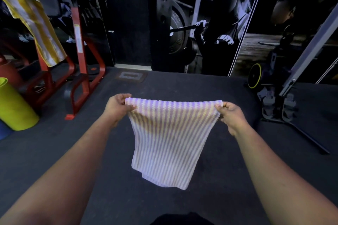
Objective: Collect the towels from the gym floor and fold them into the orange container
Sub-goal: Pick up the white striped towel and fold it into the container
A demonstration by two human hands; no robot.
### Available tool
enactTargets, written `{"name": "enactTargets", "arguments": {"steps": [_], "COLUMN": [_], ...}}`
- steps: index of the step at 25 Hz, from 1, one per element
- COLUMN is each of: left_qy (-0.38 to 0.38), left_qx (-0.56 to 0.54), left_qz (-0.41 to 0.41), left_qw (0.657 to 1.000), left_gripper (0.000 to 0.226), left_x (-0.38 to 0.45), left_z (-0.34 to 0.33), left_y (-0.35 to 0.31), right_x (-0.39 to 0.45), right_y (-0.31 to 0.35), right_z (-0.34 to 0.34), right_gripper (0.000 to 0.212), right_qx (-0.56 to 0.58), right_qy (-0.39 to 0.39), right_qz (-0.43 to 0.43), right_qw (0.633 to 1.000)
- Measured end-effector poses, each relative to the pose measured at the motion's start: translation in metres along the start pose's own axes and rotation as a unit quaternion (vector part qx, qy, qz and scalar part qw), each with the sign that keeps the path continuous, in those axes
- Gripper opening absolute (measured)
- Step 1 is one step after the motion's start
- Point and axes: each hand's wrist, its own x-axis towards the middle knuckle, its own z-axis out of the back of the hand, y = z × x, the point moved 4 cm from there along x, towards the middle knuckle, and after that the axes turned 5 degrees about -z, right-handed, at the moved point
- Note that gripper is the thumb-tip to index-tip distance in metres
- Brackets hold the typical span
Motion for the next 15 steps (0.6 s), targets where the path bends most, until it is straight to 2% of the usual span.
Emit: {"name": "enactTargets", "arguments": {"steps": [2, 5, 7, 12, 15], "left_qy": [0.002, -0.023, -0.047, -0.076, -0.04], "left_qx": [0.081, 0.265, 0.314, 0.288, 0.167], "left_qz": [-0.016, -0.081, -0.103, -0.106, -0.08], "left_qw": [0.997, 0.961, 0.943, 0.949, 0.982], "left_gripper": [0.049, 0.032, 0.021, 0.013, 0.014], "left_x": [0.002, 0.002, -0.001, 0.002, 0.0], "left_z": [0.001, 0.0, 0.0, 0.002, 0.002], "left_y": [-0.004, -0.02, -0.027, -0.018, -0.013], "right_x": [0.002, 0.005, 0.011, 0.013, 0.012], "right_y": [-0.003, -0.005, -0.006, -0.005, 0.0], "right_z": [0.0, 0.001, 0.004, 0.005, 0.006], "right_gripper": [0.006, 0.005, 0.004, 0.015, 0.021], "right_qx": [-0.004, -0.026, -0.047, -0.064, -0.053], "right_qy": [-0.009, -0.04, -0.059, -0.081, -0.081], "right_qz": [0.009, 0.033, 0.042, 0.063, 0.062], "right_qw": [1.0, 0.998, 0.996, 0.993, 0.993]}}
